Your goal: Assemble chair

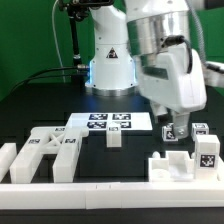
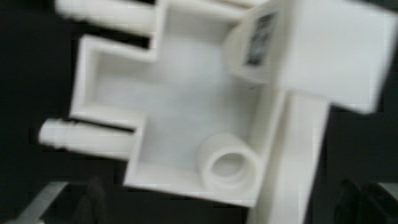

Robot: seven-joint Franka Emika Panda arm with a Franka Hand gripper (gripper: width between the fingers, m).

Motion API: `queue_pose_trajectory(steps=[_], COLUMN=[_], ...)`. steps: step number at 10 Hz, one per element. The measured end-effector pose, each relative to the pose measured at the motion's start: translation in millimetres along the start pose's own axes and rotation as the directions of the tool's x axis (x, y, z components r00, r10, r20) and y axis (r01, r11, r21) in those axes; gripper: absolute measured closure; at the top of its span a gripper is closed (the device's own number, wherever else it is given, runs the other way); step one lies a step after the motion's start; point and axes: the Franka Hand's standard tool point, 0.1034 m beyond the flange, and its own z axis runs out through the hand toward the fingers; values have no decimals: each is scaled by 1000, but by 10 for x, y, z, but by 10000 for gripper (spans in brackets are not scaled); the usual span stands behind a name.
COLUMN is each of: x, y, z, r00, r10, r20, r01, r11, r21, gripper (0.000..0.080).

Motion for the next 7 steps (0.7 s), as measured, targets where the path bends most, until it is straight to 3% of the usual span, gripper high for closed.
queue_pose_trajectory(steps=[2, 3, 7], x=[5, -64, -27], y=[191, 131, 181], z=[-15, -48, 3], r00=[982, 974, 858], r10=[-188, -228, -514], r20=[6, 3, -1], r01=[188, 229, 514], r11=[982, 973, 858], r21=[-22, -15, -18], gripper=[151, 151, 151])
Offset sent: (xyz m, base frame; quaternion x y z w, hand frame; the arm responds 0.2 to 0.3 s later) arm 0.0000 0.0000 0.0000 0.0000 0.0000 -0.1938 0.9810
